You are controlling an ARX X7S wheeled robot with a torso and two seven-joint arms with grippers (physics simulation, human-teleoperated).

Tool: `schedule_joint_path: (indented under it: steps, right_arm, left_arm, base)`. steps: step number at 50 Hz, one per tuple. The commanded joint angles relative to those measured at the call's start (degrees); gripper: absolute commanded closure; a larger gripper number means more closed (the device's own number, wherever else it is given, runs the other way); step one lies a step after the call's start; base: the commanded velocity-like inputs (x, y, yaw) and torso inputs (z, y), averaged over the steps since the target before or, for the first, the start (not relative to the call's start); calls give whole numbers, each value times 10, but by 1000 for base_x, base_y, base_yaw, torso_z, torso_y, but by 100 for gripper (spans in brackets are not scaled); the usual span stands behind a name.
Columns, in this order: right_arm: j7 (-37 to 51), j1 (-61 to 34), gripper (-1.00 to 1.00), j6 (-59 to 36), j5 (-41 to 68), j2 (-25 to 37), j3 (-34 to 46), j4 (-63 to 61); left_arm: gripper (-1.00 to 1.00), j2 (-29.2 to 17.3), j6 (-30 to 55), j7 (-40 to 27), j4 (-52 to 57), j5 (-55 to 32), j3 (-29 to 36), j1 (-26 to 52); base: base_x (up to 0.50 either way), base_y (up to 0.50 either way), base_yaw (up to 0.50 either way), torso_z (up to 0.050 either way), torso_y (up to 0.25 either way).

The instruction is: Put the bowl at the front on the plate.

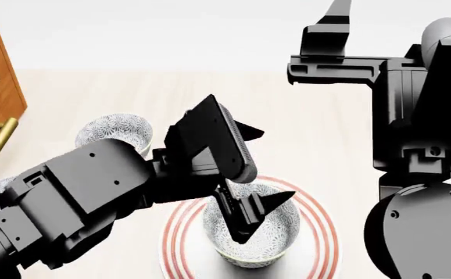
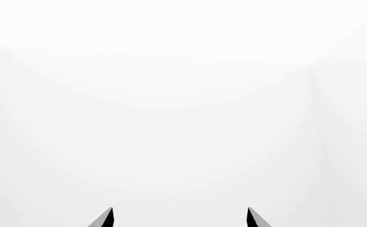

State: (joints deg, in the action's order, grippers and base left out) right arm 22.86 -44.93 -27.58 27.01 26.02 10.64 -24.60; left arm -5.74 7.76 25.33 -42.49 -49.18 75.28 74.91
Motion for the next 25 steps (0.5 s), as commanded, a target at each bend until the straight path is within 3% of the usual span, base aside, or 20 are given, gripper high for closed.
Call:
schedule_joint_path:
  steps: [1,11,25]
  right_arm:
    - [-2,0,-100,4,2,1,0,-2]
    - [-3,1,-100,9,-5,1,8,3]
    - [-4,2,-100,11,-4,0,11,4]
  left_arm:
    - [-100,-12,-28,-21,-17,-4,-22,-8]
    - [-100,-14,-76,-47,-57,-1,-44,-28]
    - [-100,-44,-76,-83,-18,-15,-61,-41]
  base:
    - [0,0,0,0,0]
    - [0,0,0,0,0]
    - [0,0,0,0,0]
